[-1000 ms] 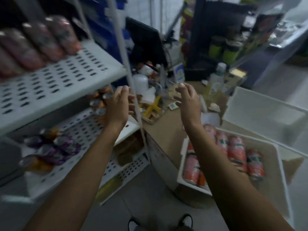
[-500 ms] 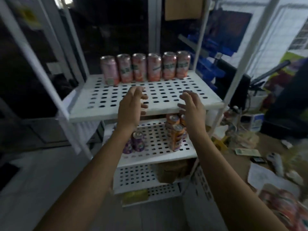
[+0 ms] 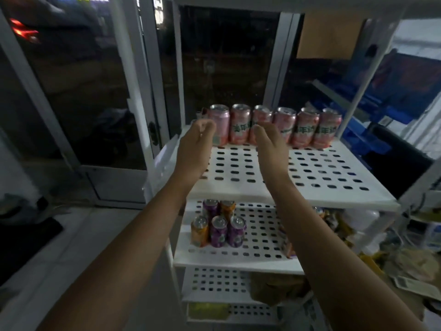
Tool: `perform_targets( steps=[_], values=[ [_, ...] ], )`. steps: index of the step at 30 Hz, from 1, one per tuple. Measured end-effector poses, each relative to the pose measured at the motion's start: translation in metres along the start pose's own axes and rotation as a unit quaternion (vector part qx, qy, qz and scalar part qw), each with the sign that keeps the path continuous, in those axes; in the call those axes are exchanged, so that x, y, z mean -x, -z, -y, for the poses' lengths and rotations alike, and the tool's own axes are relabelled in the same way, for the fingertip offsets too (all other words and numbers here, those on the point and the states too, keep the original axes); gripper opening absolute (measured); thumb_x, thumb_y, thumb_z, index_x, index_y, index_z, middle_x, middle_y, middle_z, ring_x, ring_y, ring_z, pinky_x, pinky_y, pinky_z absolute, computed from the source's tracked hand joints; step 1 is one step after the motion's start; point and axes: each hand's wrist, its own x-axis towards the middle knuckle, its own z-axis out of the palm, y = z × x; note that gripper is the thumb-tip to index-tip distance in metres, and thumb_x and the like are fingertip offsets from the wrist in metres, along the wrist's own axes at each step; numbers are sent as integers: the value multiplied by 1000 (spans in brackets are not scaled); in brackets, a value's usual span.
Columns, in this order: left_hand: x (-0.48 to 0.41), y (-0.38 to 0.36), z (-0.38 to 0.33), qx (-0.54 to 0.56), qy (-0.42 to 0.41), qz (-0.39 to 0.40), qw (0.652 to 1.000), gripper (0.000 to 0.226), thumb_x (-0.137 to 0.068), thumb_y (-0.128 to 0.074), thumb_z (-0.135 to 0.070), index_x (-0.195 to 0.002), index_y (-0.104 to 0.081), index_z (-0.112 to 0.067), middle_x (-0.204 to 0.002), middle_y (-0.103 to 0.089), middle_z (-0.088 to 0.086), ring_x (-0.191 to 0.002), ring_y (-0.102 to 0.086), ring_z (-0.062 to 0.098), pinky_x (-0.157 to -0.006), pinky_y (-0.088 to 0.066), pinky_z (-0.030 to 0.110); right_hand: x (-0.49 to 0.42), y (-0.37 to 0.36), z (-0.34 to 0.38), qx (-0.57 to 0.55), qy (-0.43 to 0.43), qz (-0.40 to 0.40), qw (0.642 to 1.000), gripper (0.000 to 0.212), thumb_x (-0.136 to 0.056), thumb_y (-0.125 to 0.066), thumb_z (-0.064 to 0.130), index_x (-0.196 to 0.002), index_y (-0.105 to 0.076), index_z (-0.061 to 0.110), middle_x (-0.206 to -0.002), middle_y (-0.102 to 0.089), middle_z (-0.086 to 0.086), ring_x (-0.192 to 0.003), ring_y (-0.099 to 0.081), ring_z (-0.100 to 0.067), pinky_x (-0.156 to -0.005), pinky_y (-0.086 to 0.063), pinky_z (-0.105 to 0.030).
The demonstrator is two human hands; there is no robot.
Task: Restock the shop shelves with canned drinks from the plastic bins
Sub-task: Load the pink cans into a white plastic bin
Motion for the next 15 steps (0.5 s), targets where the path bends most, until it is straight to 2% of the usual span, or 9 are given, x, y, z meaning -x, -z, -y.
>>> perform_targets(
  steps=[3,6,8,9,11,13,15],
  values=[
    [-34,-1,-3,-35,-3,3,999,27,-106,-44,-39,-120,-58,-22,-99,-59,-14,-90,-56,-1,-67,-39,11,-36,-17,6,49,40,7,998,13,-99,-54,44,-105,-60,35,-94,-64,17,-88,-62,3,-81,-48,-26],
    [-70,-8,-1,-57,-10,5,998,40,-104,-46,-42,-135,-53,-18,-120,-59,-5,-103,-55,8,-67,-33,13,-75,-33,0,114,76,-1,991,28,-95,-56,48,-118,-58,32,-106,-63,15,-99,-62,-4,-88,-53,-36],
    [-90,-15,5,-63,-14,11,998,47,-102,-49,-44,-141,-49,-18,-131,-58,0,-112,-54,11,-73,-37,14,-99,-39,-7,175,113,-4,978,45,-91,-54,52,-128,-56,27,-125,-63,7,-118,-58,-16,-102,-49,-47],
    [-98,-19,9,-59,-12,13,998,49,-101,-52,-45,-142,-47,-19,-134,-58,0,-115,-55,12,-80,-44,17,-109,-41,-9,220,129,6,967,50,-91,-53,52,-134,-54,25,-135,-59,3,-133,-49,-22,-112,-39,-51],
    [-108,-25,18,-61,-5,21,998,58,-95,-63,-44,-145,-42,-22,-140,-55,0,-123,-55,15,-98,-49,31,-127,-42,-13,334,144,38,931,60,-94,-49,53,-145,-45,22,-154,-45,-3,-153,-20,-26,-126,-10,-51],
    [-115,-29,26,-83,-4,51,995,74,-88,-75,-34,-149,-35,-23,-144,-52,2,-128,-52,18,-100,-45,32,-142,-41,-13,441,150,72,882,67,-97,-46,55,-153,-33,22,-162,-33,-5,-156,-1,-26,-126,7,-49],
    [-119,-33,34,-68,3,94,993,88,-78,-85,-23,-149,-34,-19,-141,-56,2,-127,-54,19,-101,-43,31,-152,-41,-17,508,148,112,841,73,-97,-46,58,-158,-24,23,-165,-26,-7,-156,5,-26,-124,13,-51]
  ],
)
